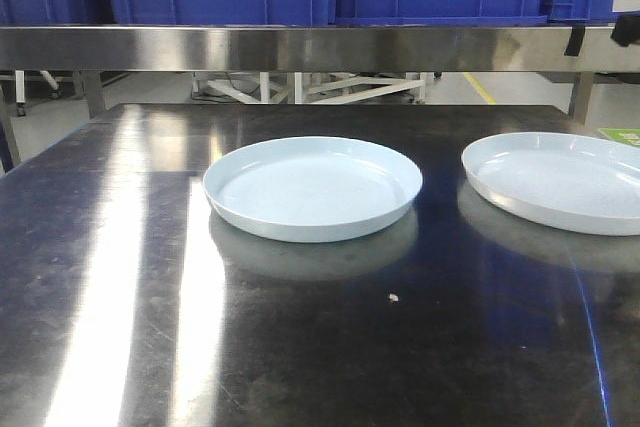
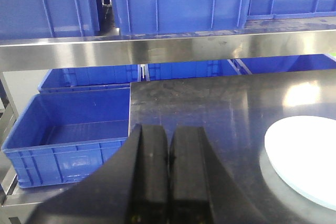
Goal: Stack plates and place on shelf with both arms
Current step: 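Grasp the rim of the second white plate with the right gripper and lift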
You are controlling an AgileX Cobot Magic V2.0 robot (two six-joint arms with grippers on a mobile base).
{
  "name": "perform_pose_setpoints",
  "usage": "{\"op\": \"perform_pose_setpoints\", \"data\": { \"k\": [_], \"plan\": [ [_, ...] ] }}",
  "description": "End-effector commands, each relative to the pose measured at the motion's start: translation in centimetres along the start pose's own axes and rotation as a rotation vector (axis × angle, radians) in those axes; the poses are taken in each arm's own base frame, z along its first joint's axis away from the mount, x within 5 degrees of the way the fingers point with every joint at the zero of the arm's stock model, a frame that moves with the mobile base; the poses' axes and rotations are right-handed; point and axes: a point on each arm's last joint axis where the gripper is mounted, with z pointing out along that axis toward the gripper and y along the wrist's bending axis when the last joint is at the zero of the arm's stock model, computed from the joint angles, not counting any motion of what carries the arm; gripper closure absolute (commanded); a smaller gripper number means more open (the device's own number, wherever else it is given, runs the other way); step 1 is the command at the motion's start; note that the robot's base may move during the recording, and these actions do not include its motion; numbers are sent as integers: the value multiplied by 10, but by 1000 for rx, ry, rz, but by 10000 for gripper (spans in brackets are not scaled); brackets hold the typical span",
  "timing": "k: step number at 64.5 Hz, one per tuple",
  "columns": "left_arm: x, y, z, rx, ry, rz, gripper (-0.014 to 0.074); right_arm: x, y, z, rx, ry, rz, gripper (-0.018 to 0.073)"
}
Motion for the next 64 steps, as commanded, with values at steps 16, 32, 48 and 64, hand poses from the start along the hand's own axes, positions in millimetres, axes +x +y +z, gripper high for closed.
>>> {"op": "perform_pose_setpoints", "data": {
  "k": [16,32,48,64],
  "plan": [
    [-21,2,-2,-15,-131,-5,514,-26,-4,7,18,-42,-8,213],
    [-21,2,-2,-15,-131,-5,514,-24,-9,8,25,-25,-1,213],
    [-21,2,-2,-15,-131,-5,514,-33,-7,-6,23,-60,-7,137],
    [-21,2,-2,-15,-131,-5,514,-39,-5,-21,20,-61,-12,90]
  ]
}}
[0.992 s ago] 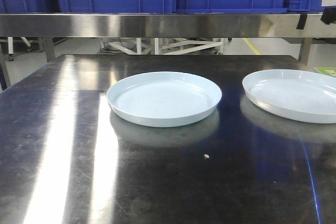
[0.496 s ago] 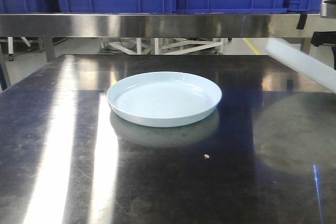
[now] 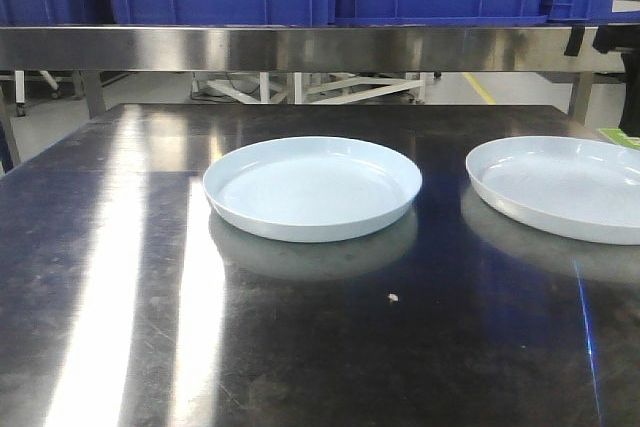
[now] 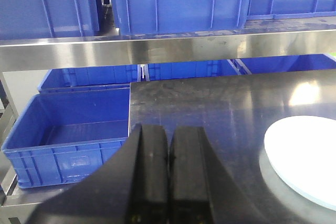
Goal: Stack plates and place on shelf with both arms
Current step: 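Grasp the rim of the second white plate with the right gripper and lift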
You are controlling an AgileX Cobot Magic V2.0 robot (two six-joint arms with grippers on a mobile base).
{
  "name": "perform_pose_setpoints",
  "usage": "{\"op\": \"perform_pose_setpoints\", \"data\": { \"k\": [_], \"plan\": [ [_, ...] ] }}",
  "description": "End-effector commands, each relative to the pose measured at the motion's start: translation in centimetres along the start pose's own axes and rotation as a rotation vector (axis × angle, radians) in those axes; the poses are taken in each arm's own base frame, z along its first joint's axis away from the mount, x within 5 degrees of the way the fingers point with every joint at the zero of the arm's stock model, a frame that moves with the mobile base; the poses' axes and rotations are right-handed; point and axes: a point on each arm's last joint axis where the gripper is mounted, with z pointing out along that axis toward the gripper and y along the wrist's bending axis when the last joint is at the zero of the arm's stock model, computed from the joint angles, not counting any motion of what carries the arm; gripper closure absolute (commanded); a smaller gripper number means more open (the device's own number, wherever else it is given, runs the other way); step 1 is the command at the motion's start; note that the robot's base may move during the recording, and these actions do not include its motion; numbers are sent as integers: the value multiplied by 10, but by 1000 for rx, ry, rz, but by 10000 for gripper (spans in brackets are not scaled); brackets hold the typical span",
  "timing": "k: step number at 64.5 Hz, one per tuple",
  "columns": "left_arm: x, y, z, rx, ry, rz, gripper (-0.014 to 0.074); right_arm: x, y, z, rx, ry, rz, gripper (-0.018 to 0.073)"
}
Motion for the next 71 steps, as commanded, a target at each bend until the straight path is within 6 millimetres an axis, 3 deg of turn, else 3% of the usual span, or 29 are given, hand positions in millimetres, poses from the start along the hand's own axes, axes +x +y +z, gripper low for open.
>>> {"op": "perform_pose_setpoints", "data": {
  "k": [1,38,42,58,71],
  "plan": [
    [-21,2,-2,-15,-131,-5,514,-3,0,-31,1,-72,-5,90],
    [-21,2,-2,-15,-131,-5,514,14,-4,0,5,2,7,99],
    [-21,2,-2,-15,-131,-5,514,15,-3,0,4,4,8,132],
    [-21,2,-2,-15,-131,-5,514,14,-3,1,-6,5,14,406],
    [-21,2,-2,-15,-131,-5,514,15,-4,10,-5,33,16,428]
  ]
}}
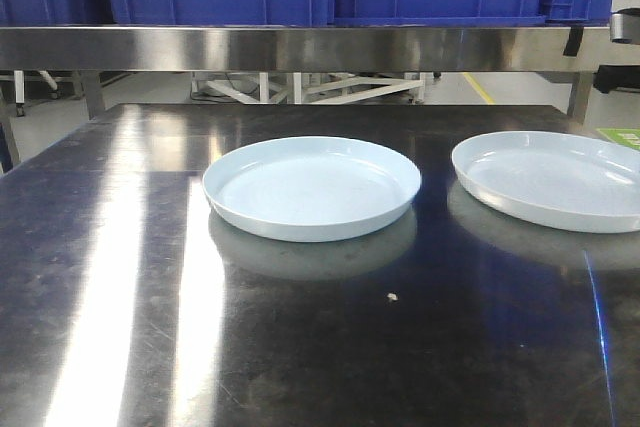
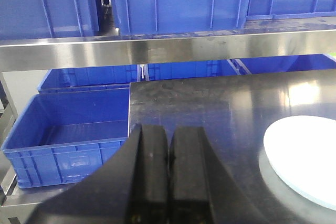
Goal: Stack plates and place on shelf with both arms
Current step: 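Grasp the rim of the second white plate with the right gripper and lift, then lower the held plate onto the center plate and release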
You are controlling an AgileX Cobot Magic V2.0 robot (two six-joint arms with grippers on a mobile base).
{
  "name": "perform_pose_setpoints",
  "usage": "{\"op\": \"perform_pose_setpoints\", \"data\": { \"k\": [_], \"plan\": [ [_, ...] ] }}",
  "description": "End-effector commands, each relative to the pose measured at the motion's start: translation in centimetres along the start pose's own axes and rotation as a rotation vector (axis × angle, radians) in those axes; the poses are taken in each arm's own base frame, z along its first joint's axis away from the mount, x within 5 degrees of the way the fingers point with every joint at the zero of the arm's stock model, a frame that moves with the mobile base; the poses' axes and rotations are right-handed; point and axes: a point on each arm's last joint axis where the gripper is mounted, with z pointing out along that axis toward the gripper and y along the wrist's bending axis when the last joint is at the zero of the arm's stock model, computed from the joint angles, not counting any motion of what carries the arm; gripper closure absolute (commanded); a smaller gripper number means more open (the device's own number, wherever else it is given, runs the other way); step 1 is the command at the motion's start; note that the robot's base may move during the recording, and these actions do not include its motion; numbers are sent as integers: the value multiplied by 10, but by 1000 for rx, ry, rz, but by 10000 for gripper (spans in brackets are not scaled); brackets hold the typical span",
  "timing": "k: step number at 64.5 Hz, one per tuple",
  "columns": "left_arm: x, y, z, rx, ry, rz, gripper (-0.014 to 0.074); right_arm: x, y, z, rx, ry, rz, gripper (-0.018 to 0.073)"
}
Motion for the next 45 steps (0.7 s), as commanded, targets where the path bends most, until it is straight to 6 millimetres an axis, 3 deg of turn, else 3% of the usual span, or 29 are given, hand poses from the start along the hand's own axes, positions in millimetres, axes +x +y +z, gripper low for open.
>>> {"op": "perform_pose_setpoints", "data": {
  "k": [1,8,15,19,36,45],
  "plan": [
    [-21,2,-2,-15,-131,-5,514,-3,-1,-19,-4,-65,1,428],
    [-21,2,-2,-15,-131,-5,514,-3,0,-20,-7,-70,2,433],
    [-21,2,-2,-15,-131,-5,514,-3,0,-29,-8,-98,2,518],
    [-21,2,-2,-15,-131,-5,514,-2,0,-36,-9,-120,3,506],
    [-21,2,-2,-15,-131,-5,514,3,-9,-95,-50,-267,51,509],
    [-21,2,-2,-15,-131,-5,514,7,4,-118,-135,-321,62,509]
  ]
}}
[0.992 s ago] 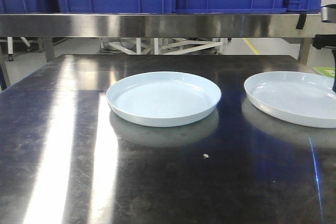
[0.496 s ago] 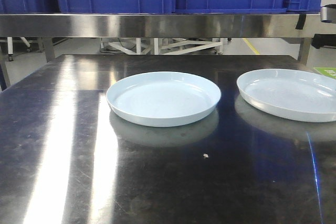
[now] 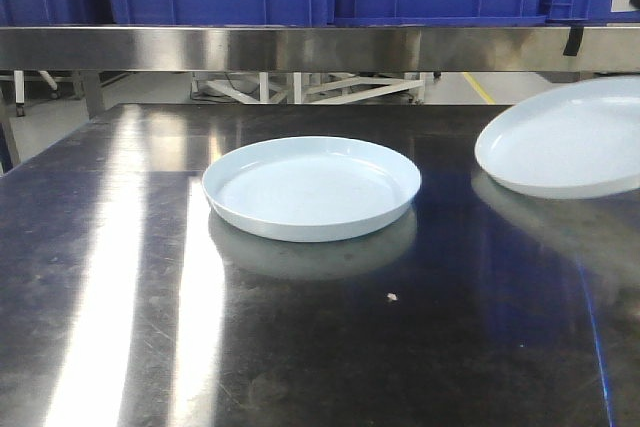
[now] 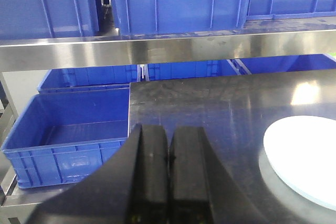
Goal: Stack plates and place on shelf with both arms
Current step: 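Lower the held plate onto the center plate and release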
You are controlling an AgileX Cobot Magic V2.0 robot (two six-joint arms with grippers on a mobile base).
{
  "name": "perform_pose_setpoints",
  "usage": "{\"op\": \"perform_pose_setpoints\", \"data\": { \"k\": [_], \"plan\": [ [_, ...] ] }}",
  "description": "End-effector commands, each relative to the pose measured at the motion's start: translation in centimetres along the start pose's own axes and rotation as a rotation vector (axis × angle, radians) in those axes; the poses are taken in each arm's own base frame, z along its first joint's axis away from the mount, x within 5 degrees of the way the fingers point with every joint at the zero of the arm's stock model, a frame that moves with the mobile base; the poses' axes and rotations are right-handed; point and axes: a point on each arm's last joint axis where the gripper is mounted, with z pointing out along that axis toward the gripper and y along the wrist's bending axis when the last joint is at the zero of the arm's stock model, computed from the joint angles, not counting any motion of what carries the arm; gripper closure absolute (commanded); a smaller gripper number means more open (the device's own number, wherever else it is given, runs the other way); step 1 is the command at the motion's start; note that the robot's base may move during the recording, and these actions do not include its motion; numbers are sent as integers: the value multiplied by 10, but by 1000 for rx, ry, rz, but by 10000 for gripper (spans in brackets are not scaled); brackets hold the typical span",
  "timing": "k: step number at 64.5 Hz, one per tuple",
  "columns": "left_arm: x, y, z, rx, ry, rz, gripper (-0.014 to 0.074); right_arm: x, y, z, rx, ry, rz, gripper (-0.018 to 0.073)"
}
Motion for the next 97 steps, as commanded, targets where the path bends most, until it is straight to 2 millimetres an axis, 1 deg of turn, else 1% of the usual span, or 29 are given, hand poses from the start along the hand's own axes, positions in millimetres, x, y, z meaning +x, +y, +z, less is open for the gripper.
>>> {"op": "perform_pose_setpoints", "data": {
  "k": [1,7,20,21,28,37,44,54,62,70,81,86,93,97],
  "plan": [
    [-21,2,-2,-15,-131,-5,514,-2,17,-45,-92,-129,9,509],
    [-21,2,-2,-15,-131,-5,514,0,32,-49,-151,-138,-3,509],
    [-21,2,-2,-15,-131,-5,514,5,66,-47,-246,-123,-50,509],
    [-21,2,-2,-15,-131,-5,514,7,72,-46,-257,-119,-61,509],
    [-21,2,-2,-15,-131,-5,514,13,95,-44,-292,-110,-108,509],
    [-21,2,-2,-15,-131,-5,514,19,123,-32,-325,-86,-162,509],
    [-21,2,-2,-15,-131,-5,514,27,147,-14,-355,-51,-198,509],
    [-21,2,-2,-15,-131,-5,514,36,174,10,-376,0,-239,509],
    [-21,2,-2,-15,-131,-5,514,39,183,24,-379,11,-250,509],
    [-21,2,-2,-15,-131,-5,514,40,184,36,-371,43,-246,509],
    [-21,2,-2,-15,-131,-5,514,40,184,41,-367,52,-244,496],
    [-21,2,-2,-15,-131,-5,514,39,184,40,-368,44,-242,449],
    [-21,2,-2,-15,-131,-5,514,37,184,40,-370,24,-239,323],
    [-21,2,-2,-15,-131,-5,514,36,184,40,-369,17,-239,225]
  ]
}}
